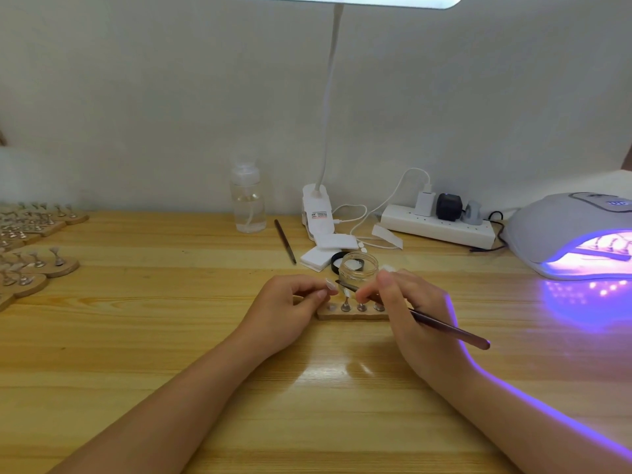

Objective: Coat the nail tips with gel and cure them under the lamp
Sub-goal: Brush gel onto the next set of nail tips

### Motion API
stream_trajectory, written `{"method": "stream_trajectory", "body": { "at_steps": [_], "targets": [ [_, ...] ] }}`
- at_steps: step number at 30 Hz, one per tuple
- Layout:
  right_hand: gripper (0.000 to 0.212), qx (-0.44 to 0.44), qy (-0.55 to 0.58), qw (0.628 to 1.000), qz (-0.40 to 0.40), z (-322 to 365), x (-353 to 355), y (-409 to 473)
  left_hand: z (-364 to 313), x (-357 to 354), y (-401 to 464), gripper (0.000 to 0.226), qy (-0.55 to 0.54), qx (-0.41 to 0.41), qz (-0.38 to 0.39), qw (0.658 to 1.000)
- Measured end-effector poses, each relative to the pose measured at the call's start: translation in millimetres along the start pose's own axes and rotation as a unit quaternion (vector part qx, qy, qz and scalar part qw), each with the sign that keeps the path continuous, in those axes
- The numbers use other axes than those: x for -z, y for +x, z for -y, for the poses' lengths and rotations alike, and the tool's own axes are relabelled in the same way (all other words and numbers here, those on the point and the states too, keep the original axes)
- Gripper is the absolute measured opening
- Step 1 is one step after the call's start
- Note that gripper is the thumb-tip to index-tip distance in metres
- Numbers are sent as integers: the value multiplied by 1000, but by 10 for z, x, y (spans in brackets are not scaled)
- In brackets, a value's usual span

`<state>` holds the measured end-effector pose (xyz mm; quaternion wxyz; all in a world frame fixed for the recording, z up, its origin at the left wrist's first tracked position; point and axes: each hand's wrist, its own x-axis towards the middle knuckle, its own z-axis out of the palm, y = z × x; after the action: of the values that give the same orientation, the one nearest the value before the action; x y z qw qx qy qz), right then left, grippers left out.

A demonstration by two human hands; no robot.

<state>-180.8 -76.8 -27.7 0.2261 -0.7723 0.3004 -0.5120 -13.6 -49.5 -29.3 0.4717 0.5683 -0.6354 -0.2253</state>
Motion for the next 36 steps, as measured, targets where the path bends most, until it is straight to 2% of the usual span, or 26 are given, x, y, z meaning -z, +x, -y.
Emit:
{"method": "stream_trajectory", "body": {
  "at_steps": [5,8,10,15,19,23,27,30,34,36],
  "targets": [
    [27,34,-58,997,33,7,-32,23,2,-2,3,25,30,10,14,999],
    [44,17,-9,999,27,-26,-29,-5,-5,-6,-5,27,42,12,16,999],
    [47,-3,36,999,18,-29,-22,-21,-9,-3,-6,34,43,14,13,999],
    [41,8,-24,1000,18,-3,-26,15,-18,-6,-5,37,42,17,17,999],
    [46,-16,43,999,12,-4,-16,-15,-19,-5,-12,40,42,10,15,999],
    [40,-4,1,1000,19,13,-16,-2,-5,-6,-15,39,41,6,18,999],
    [49,-33,79,996,13,9,-9,-25,-4,-7,-16,37,42,-1,20,999],
    [42,-21,31,999,18,12,-1,-14,-2,-2,-12,35,35,-3,19,999],
    [45,-51,101,994,10,-3,-3,-26,5,-8,-3,32,21,-2,15,1000],
    [39,-33,75,997,5,-1,1,-21,5,-7,-2,29,20,-4,14,1000]
  ]
}}
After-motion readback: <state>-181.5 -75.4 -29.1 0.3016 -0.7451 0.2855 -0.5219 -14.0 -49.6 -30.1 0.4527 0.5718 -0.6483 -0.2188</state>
